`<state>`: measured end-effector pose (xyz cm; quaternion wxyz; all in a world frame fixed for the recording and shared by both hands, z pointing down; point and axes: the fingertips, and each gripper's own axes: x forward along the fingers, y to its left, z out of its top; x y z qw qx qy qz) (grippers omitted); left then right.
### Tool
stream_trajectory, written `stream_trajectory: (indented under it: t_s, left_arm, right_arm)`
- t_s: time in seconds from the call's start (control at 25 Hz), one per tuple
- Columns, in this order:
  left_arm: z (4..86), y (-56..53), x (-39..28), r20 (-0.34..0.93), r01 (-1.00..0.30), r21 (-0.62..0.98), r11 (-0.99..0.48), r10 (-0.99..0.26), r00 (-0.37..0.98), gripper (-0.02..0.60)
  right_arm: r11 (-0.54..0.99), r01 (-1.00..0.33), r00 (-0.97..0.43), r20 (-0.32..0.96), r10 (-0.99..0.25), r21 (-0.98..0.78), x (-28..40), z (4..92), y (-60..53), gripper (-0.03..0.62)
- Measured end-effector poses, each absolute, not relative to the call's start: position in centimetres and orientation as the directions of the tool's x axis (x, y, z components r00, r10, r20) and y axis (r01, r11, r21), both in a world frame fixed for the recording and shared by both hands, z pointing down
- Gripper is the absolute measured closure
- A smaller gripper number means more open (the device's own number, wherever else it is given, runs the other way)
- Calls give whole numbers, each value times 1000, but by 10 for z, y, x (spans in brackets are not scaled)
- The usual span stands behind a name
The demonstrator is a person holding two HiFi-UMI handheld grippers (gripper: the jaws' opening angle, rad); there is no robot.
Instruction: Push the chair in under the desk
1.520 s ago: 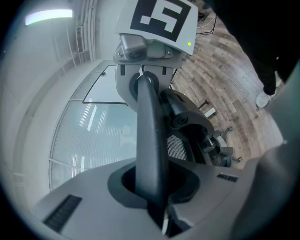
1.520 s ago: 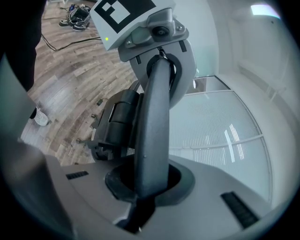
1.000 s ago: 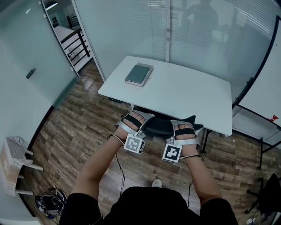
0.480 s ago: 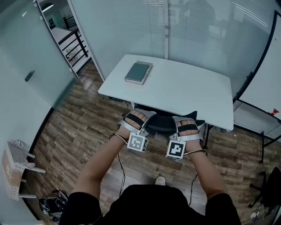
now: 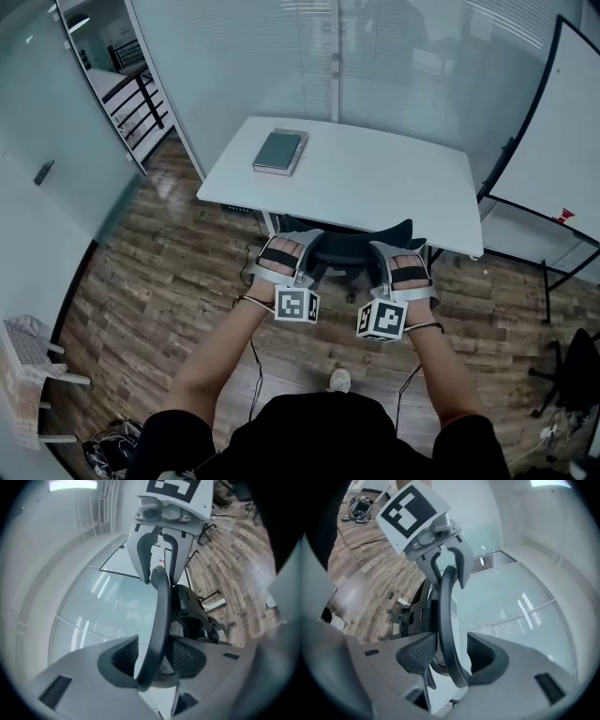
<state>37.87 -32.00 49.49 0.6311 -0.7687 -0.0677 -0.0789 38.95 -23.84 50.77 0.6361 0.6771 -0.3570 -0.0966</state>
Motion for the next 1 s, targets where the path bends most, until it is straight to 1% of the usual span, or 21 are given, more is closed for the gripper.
stream_trajectory:
  t_s: [0.16,0.24,0.4,0.52,0.64,0.68,0.72,0.8,0.92,1.0]
  left_arm:
    - [489,-327,347,172,160,-911,-381,4,985,410]
    - [483,-335,326,153,131,-859,-495,-2,988,411]
    - [465,-354,286,117,80,-652,-754,5,993,428]
    - [446,-365,259,73,48,-478,-877,14,997,447]
    - [431,-372,236,36,20,-324,-946,9,999,484]
    - [427,-374,229,29,16,-284,-959,8,1000,518]
    - [423,-375,222,21,17,-249,-968,12,1000,542]
    - [420,-376,208,15,30,-187,-982,27,1000,568]
    - [429,-377,186,21,50,-94,-994,48,999,569]
    - [438,-376,173,27,58,-82,-995,56,998,568]
  right_arm:
    - [-120,-443,725,276,-631,888,364,483,-225,391]
    - [-219,-493,721,254,-645,842,348,473,-221,396]
    - [-420,-581,719,198,-667,697,313,453,-220,418]
    - [-541,-621,721,143,-678,567,286,437,-223,436]
    - [-637,-658,724,105,-681,401,263,428,-218,484]
    - [-660,-663,727,94,-680,353,257,426,-216,507]
    - [-677,-663,732,87,-676,318,250,425,-213,532]
    - [-701,-656,744,84,-663,280,238,426,-207,578]
    - [-713,-659,747,96,-658,240,221,431,-199,589]
    - [-722,-657,751,98,-653,218,209,433,-196,591]
